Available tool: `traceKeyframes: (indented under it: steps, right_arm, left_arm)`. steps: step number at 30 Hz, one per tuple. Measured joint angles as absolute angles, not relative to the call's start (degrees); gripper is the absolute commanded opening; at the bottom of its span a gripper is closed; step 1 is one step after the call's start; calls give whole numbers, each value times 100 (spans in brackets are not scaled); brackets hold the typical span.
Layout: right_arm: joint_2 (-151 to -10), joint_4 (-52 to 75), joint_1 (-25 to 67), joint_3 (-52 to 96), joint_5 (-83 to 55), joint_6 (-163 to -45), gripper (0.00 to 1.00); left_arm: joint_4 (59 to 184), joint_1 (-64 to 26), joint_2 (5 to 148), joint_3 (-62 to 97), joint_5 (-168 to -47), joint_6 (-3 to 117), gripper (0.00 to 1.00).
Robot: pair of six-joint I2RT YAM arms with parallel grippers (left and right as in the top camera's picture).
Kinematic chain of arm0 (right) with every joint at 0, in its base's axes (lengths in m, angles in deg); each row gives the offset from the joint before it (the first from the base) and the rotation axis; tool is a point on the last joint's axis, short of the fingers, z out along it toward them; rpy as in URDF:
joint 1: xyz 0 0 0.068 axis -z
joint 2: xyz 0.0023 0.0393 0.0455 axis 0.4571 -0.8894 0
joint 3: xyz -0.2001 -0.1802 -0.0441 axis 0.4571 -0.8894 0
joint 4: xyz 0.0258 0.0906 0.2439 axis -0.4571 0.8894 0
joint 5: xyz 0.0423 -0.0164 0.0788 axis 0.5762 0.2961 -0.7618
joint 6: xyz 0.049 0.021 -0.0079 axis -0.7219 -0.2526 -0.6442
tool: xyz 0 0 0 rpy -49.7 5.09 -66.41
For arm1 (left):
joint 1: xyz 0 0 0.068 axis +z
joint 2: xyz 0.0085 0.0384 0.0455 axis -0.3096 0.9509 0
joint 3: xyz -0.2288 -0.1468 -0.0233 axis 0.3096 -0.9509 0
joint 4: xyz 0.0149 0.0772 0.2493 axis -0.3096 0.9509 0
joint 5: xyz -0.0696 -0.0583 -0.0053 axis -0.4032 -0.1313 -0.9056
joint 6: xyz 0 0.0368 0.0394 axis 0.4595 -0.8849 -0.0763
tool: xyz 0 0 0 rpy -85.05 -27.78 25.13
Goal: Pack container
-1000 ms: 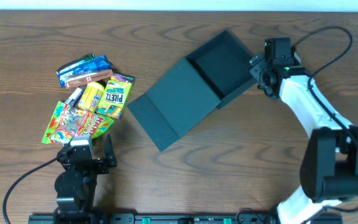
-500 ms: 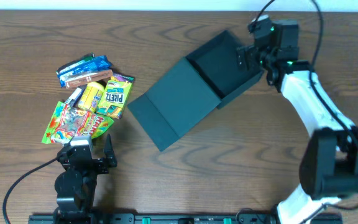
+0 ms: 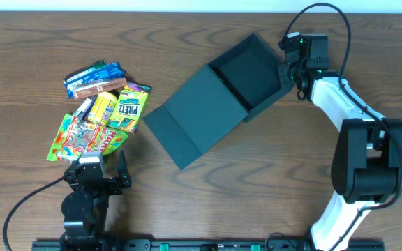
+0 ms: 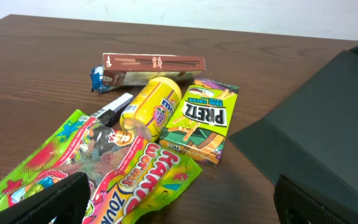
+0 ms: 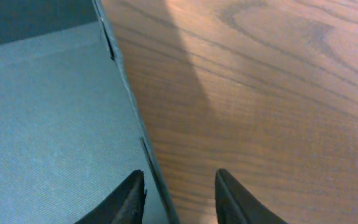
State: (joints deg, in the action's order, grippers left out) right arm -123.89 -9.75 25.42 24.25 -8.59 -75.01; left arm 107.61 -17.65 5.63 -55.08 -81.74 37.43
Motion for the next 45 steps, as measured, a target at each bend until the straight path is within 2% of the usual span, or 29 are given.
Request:
traceKeyframes:
  steps: [5,8,21,29,30,31,32,33,35,36,40,45]
  right_arm:
    - [-12389,-741,2564,2425,-776,-7547,14]
    - [-12330,-435,2575,2458,-684,-7479,1]
    - [-11884,428,2597,2458,-238,-8174,1]
    - [-11653,1447,2505,2443,-643,-11315,2]
    - [-11646,1547,2439,2443,-678,-11717,11]
    - [-11642,1589,2367,2443,-715,-11997,25]
    - [-11642,1641,2273,2443,-837,-12287,28]
    - [-11642,1674,2149,2443,-962,-12486,35]
    - [-11642,1683,1906,2443,-1159,-12777,69]
    - [-11642,1685,1751,2443,-1250,-12862,99]
    - [-11635,1692,1338,2443,-1362,-12794,99]
    - [-11001,1652,1314,2443,-665,-11809,99]
  left_arm:
    - [10761,-1765,563,-5508,-8174,3743,95]
    - [10761,-1765,563,-5508,-8174,3743,95]
    - [10761,-1765,563,-5508,-8174,3743,95]
    - [10761,-1765,563,-5508,-8174,3743,95]
    - [10761,-1765,563,-5508,-8174,3743,95]
    - [10761,-1765,563,-5508,-8174,3741,95]
    - [10761,-1765,563,-5508,-8174,3743,95]
    - [10761,-1765,563,-5508,-8174,3743,95]
    - [10761,-1765,563,-5508,-8174,3743,95]
    - [10761,-1765,563,-5508,-8174,3743,96]
    - [10761,-1765,563,-5508,-8174,3743,95]
    - [10761,-1765,563,-5508,-8174,3743,96]
